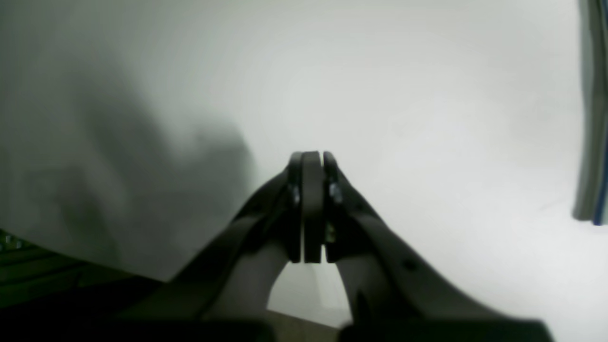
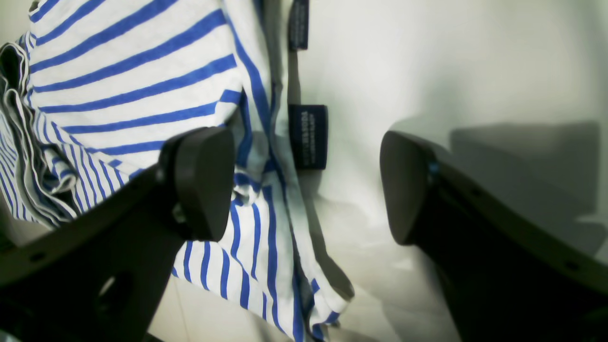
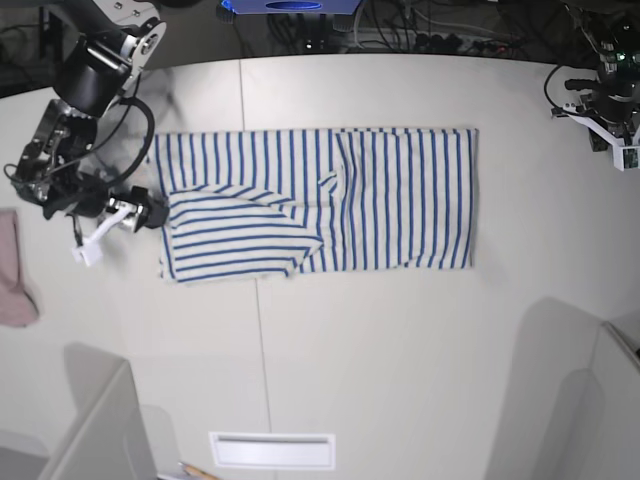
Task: Fold the T-shirt properly
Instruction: 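Release the left gripper and raise it away from the shirt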
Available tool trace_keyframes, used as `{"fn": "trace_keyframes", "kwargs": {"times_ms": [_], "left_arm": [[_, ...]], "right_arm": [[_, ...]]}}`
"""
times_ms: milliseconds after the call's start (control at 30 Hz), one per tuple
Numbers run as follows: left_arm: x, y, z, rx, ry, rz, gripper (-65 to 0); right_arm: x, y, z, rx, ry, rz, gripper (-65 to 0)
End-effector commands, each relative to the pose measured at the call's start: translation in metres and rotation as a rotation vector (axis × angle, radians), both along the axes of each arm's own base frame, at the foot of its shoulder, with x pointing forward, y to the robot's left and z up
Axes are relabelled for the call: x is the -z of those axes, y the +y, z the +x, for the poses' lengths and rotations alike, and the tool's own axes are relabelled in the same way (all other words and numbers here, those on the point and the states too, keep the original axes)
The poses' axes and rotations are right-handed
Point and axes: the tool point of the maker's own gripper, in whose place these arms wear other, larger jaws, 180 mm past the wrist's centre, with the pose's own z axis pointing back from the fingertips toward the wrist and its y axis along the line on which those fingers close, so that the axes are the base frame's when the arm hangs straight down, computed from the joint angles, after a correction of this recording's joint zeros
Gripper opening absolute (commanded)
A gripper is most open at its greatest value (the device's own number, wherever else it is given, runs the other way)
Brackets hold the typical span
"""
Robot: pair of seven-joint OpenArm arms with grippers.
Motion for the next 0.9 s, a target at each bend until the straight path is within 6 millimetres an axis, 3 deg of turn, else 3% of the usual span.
{"fn": "trace_keyframes", "kwargs": {"times_ms": [0,367,467,667,767,867], "left_arm": [[-0.01,0.004,0.004,0.013,-0.024,0.031,-65.0],[-0.014,0.003,0.014,0.015,-0.051,0.029,-65.0],[-0.006,-0.012,0.021,0.062,-0.038,0.006,-65.0],[0.011,-0.031,0.025,0.101,-0.01,-0.04,-65.0],[0.026,-0.035,0.033,0.099,0.002,-0.08,-65.0],[0.036,-0.028,0.035,0.079,0.033,-0.064,-65.0]], "right_arm": [[-0.002,-0.005,-0.001,-0.01,0.008,-0.02,-20.3],[0.009,0.045,-0.02,-0.106,0.071,0.1,-20.3],[0.012,0.056,-0.022,-0.141,0.077,0.103,-20.3],[0.012,0.054,-0.016,-0.116,0.048,0.097,-20.6],[0.016,0.053,-0.018,-0.108,0.064,0.109,-28.5],[0.02,0.057,-0.015,-0.103,0.08,0.136,-42.6]]}}
